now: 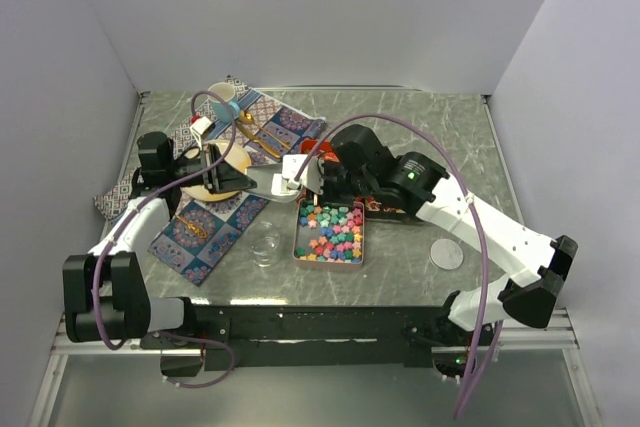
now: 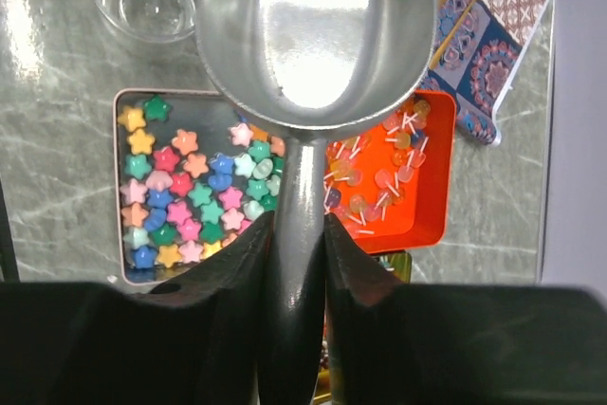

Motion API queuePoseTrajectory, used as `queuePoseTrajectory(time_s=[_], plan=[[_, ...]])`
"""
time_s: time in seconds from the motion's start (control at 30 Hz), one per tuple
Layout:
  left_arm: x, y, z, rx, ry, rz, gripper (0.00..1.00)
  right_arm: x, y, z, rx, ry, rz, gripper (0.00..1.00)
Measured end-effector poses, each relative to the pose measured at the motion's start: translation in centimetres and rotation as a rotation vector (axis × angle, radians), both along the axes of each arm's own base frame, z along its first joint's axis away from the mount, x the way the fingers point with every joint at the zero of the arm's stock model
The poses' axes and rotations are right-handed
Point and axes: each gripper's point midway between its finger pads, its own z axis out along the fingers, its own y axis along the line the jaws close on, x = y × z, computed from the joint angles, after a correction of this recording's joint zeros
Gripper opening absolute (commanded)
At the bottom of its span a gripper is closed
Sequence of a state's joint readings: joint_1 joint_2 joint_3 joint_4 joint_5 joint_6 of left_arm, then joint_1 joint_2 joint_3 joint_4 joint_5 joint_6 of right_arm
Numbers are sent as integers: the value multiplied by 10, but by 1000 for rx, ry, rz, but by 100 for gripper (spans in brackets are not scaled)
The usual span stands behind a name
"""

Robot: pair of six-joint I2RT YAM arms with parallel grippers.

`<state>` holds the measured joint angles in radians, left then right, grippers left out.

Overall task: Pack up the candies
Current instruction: Adjust the spatula.

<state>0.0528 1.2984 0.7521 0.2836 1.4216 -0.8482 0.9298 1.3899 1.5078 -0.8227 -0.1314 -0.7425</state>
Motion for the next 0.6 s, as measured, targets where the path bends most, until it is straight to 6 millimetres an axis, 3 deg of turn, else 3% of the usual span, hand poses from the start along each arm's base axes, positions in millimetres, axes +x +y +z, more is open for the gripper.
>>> queuePoseTrajectory(time_s=[0.1,0.2,0.23,0.27,0.33,0.37,0.43,0.6], plan=[[0,1,-1,-1,19,3,1,2,1,0,2,13,-10,1],[1,2,-2,-2,32,8,1,3,2,-2,-18,24,-8,0],[1,2,-3,-1,36,12,9,4,2,-3,-28,27,-4,0],[2,3,-4,0,45,17,23,5,2,-2,-36,31,2,0],[6,5,-4,9,43,36,63,8,2,-1,-42,44,11,0],[12,8,-4,22,28,64,73,10,1,0,-44,57,24,0],[29,18,2,51,-3,141,82,10,-5,-3,-73,87,42,0],[83,73,39,151,-138,393,87,27,-48,-16,-208,114,62,0]])
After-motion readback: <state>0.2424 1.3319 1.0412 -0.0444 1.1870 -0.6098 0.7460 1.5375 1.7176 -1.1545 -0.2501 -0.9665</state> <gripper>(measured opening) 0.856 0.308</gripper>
